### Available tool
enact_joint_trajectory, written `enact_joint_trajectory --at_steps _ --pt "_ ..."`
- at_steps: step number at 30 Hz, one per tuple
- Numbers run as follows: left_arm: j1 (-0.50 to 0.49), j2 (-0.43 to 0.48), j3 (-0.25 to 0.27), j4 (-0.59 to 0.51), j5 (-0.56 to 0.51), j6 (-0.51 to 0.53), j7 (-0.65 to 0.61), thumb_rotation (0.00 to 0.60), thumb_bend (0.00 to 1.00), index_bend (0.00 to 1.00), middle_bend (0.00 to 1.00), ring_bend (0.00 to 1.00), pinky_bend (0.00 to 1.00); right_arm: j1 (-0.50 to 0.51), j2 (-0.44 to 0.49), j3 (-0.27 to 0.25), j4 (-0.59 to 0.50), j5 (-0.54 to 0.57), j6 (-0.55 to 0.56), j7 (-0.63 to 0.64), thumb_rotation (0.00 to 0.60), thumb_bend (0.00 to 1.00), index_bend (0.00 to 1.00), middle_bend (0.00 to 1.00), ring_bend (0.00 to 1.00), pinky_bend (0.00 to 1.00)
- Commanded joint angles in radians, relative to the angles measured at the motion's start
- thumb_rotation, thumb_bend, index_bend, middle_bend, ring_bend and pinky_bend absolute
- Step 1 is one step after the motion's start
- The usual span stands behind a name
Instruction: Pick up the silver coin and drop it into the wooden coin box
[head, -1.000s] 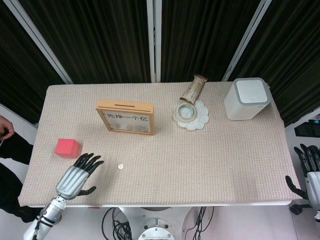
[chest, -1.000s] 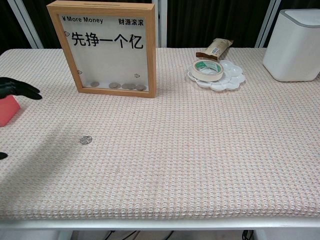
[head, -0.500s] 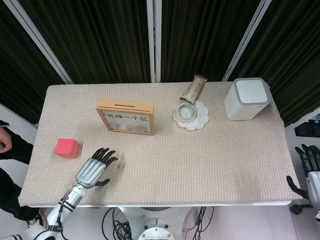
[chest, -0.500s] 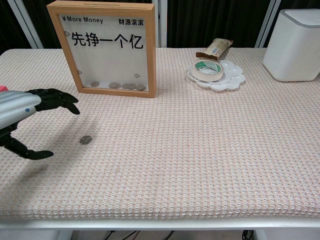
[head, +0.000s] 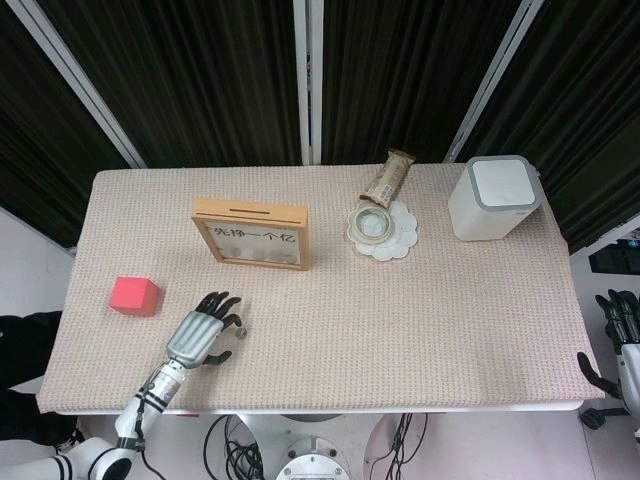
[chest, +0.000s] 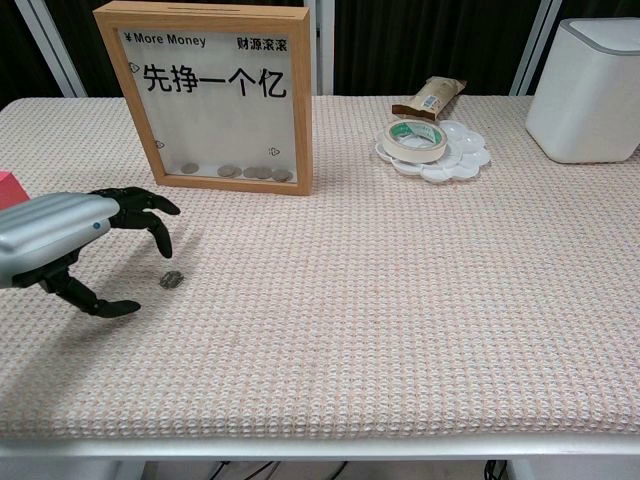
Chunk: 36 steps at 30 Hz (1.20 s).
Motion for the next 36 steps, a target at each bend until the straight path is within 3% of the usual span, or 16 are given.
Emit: enact_joint_trajectory --at_steps 1,9,36 --pt "-0.004 -0.016 0.005 0.021 -0.009 0.000 -0.011 0.600 0.23 0.37 0.10 0.00 0.09 0.000 0.001 0.000 0.000 0.001 0.000 0.002 0.600 0.28 0.00 0.00 0.00 0.00" --pt "-0.010 -0.041 0.012 0.064 -0.019 0.009 -0.038 0.600 0.30 0.38 0.11 0.00 0.09 -0.005 0.002 0.002 0.015 0.010 -0.001 0.018 0.600 0.28 0.00 0.00 0.00 0.00" --pt "-0.034 -0.071 0.020 0.087 -0.044 0.015 -0.044 0.600 0.30 0.40 0.12 0.00 0.09 -0.004 0.000 0.010 0.034 0.020 -0.011 0.039 0.600 0.28 0.00 0.00 0.00 0.00"
